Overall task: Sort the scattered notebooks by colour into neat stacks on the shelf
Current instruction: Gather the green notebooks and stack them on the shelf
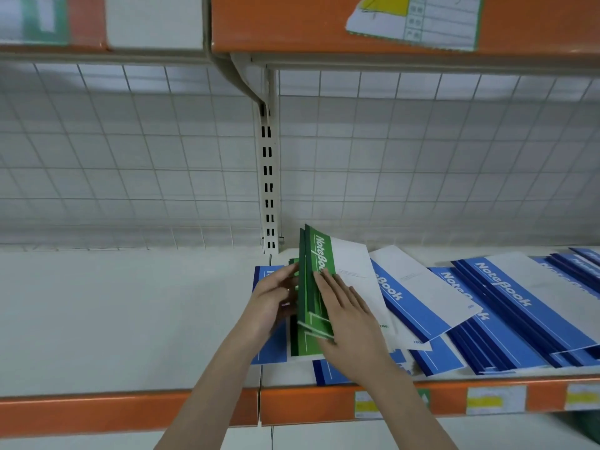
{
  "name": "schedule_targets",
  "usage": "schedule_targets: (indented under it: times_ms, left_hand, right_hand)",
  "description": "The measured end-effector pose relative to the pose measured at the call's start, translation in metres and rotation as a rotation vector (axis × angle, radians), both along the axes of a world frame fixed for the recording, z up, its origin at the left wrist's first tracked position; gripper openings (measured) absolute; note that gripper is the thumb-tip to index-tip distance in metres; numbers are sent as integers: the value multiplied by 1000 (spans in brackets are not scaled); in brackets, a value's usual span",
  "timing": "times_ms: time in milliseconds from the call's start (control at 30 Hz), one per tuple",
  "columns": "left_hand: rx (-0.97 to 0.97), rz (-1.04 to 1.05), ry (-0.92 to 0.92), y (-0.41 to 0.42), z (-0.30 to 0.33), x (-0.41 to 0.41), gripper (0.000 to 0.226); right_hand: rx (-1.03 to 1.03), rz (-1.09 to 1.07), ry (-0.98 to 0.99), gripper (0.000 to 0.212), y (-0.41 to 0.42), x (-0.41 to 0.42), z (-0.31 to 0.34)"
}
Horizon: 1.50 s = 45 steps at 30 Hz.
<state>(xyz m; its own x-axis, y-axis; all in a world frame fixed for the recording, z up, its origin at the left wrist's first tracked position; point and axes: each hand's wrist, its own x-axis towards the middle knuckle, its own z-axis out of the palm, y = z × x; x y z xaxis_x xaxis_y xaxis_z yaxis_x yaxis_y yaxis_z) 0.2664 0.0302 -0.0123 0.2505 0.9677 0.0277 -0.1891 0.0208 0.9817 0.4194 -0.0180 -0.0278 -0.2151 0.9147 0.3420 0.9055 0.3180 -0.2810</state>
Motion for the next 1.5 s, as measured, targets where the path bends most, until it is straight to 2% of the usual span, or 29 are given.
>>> schedule_targets:
  times_ms: [100,133,167,300,400,500,600,667,733,833,900,967,1000,1100,1133,1167,1300,1400,1467,1500]
  left_hand:
    - [269,300,524,3,-10,-1,48]
    - [272,376,655,5,-13,-5,43]
    - [238,405,692,6,-16,-7,39]
    - [90,285,517,7,-14,-7,36]
    - [-24,269,289,8,-9,-8,39]
    - [-8,231,148,7,-6,-9,37]
    - [-83,122,-86,6,-4,-8,23]
    - [-187,49,-249,8,-4,-9,22]
    - [-192,4,-277,10,-4,-11,32]
    - [-135,-70,-284,10,-3,-12,42]
    - [-108,-91,-294,10,-4,-12,40]
    - [-57,-33,-188,7,-5,-8,35]
    - [6,39,-34,6,-7,-6,36]
    - [269,301,652,6,-17,-6,33]
    - [293,354,743,6,-19,-7,31]
    - [283,360,744,7,-20,-8,30]
    - [162,225,539,8,-16,-8,28]
    - [-7,45,96,5,-7,-7,31]
    - [-103,-29,-199,5,-3,-7,39]
    - [-148,-50,-285,4,0,-6,42]
  right_hand:
    - [-17,-2,98,71,-1,1,3]
    - [-14,3,132,68,-2,0,4]
    - [-8,6,186,65,-2,0,6]
    - [6,2,470,62,-7,0,13]
    - [3,4,517,66,-10,0,13]
    - [-5,-1,509,62,-9,1,12]
    - [6,7,424,62,-8,1,13]
    - [18,19,265,66,-7,1,11]
    - [0,31,142,79,-6,1,9]
    - [-30,27,105,101,-4,0,6]
    - [-18,22,45,94,-2,-1,4]
    - [-7,11,17,78,-1,-1,1]
    - [-9,5,37,74,-1,0,2]
    - [25,10,194,66,-4,-1,8]
    - [44,10,290,64,-6,-1,11]
    - [63,10,387,62,-7,0,13]
    - [69,23,652,58,-10,1,14]
    - [63,36,715,59,-8,4,11]
    - [58,36,694,57,-8,3,12]
    - [69,32,651,57,-8,3,12]
